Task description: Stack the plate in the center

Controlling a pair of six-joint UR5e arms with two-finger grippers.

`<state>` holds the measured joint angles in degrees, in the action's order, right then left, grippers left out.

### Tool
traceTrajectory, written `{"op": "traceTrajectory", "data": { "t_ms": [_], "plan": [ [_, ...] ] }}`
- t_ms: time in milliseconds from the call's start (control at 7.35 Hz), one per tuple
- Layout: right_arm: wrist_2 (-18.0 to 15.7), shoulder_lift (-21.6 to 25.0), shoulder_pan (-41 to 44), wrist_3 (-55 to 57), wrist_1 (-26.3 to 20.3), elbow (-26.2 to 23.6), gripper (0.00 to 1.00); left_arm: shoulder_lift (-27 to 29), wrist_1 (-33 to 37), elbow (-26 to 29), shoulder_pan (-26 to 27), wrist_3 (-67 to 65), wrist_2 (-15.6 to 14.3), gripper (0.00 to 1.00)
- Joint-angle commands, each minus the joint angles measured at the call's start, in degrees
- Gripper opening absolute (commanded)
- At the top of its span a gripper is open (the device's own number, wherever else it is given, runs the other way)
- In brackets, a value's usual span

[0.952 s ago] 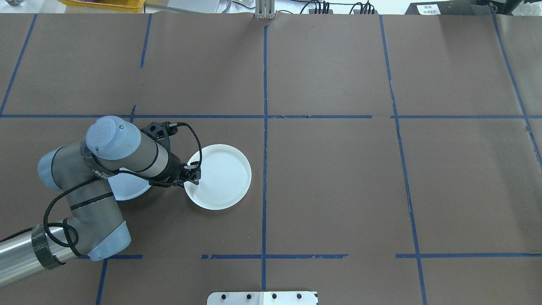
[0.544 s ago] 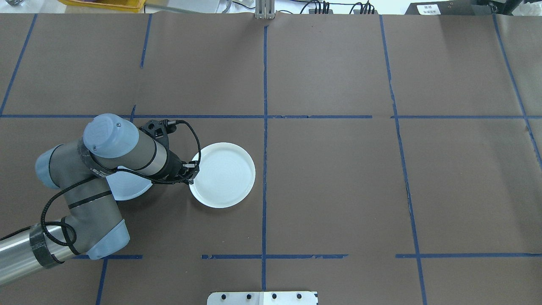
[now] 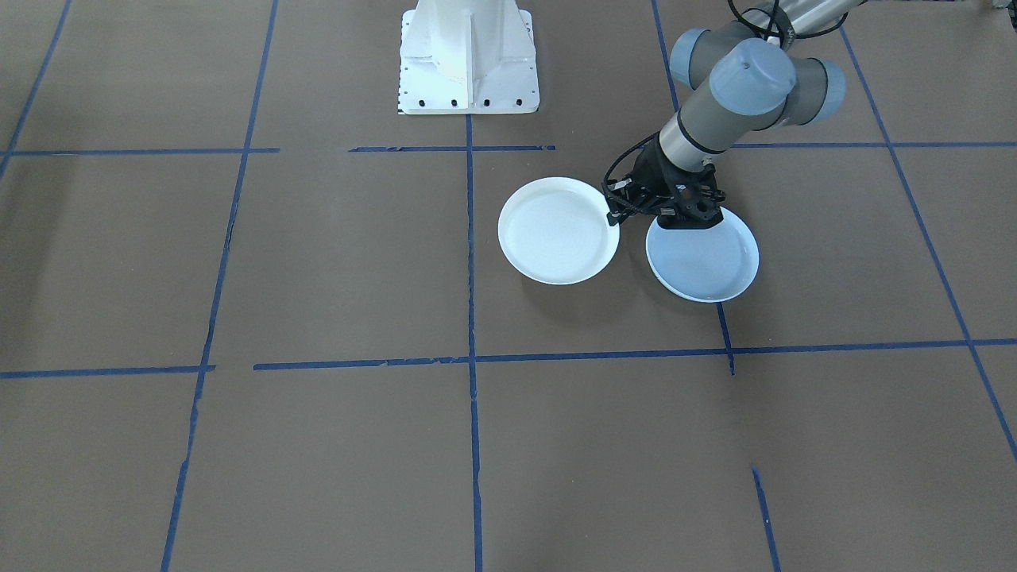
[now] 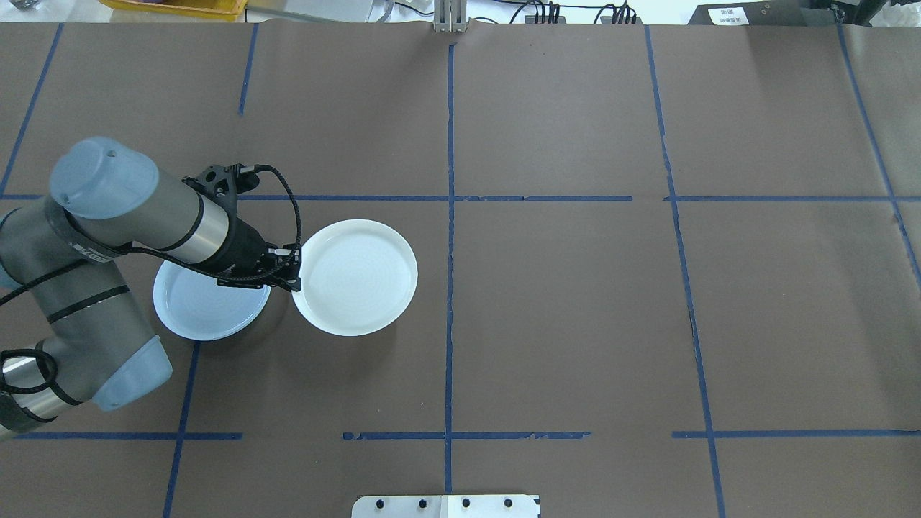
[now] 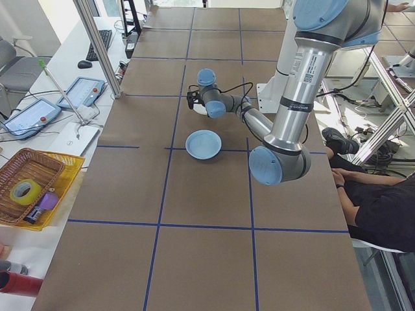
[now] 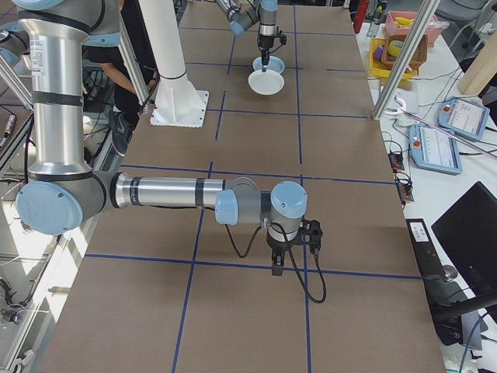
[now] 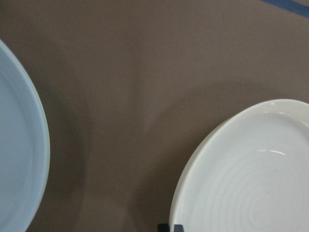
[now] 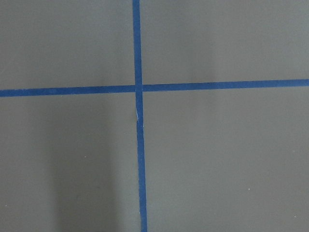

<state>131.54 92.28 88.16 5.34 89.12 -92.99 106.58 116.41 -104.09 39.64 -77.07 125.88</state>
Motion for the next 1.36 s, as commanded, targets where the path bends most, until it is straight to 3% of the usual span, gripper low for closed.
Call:
{"op": "traceTrajectory", "data": {
  "t_ms": [0, 544, 1224],
  "plan": [
    [-0.1, 0.0, 0.0, 0.0, 0.0, 0.0, 1.0, -5.7, 0.6, -2.6, 3.9, 7.4, 2.6, 0.0],
    [-0.1, 0.0, 0.0, 0.0, 0.0, 0.0, 1.0, -13.3, 0.8, -1.9, 10.4, 22.8, 2.6, 0.0],
    [-0.1, 0.0, 0.0, -0.1, 0.0, 0.0, 1.0, -14.5, 0.8, -1.4, 10.5, 23.9, 2.1, 0.0]
  ]
}}
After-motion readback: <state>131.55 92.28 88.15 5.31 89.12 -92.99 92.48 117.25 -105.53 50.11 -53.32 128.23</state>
